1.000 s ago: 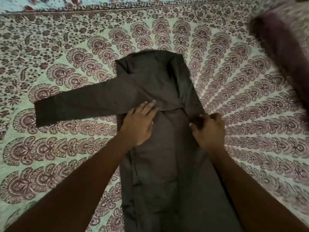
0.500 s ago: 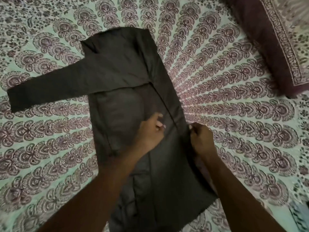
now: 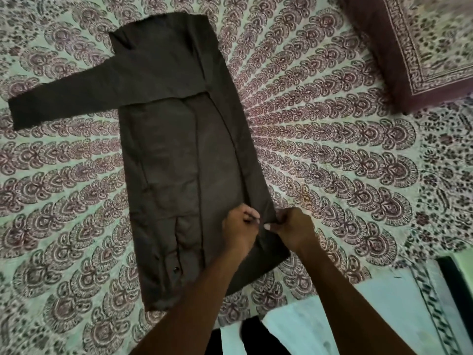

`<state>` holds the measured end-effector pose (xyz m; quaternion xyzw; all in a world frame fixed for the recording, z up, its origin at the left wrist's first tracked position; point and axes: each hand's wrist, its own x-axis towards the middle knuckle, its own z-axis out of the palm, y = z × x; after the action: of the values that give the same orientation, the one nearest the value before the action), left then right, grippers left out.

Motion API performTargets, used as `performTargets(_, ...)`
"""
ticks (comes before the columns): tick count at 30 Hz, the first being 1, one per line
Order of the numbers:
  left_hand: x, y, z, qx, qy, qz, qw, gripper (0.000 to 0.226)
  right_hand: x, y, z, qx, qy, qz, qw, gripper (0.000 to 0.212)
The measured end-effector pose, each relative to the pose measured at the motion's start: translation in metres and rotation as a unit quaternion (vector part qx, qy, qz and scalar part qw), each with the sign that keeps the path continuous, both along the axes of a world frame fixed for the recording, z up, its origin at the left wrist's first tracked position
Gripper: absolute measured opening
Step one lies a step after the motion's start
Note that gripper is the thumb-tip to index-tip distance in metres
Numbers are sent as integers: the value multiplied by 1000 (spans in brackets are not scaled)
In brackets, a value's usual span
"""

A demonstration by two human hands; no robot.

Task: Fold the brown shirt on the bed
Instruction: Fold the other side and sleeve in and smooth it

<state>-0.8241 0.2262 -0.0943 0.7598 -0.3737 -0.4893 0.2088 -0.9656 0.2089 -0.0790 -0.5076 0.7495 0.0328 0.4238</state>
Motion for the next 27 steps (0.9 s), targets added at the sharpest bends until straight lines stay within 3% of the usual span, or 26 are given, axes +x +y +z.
performTargets(7,11,18,8,-33,-78,36,996,24,-2,40,-3,-38,-39,-62,997,28)
performTargets(13,20,33,8,-41,-87,3,995,23,8,61,-12,-43,-24,-19,999,44)
performTargets(20,29,57,-4,-71,-97,-71,990,44,13,58,-1,-18,-38,-16,999,31)
performTargets(27,37,68,-3,-68,-84,-157,982,53,11,50,1,22,-22,8,999,44)
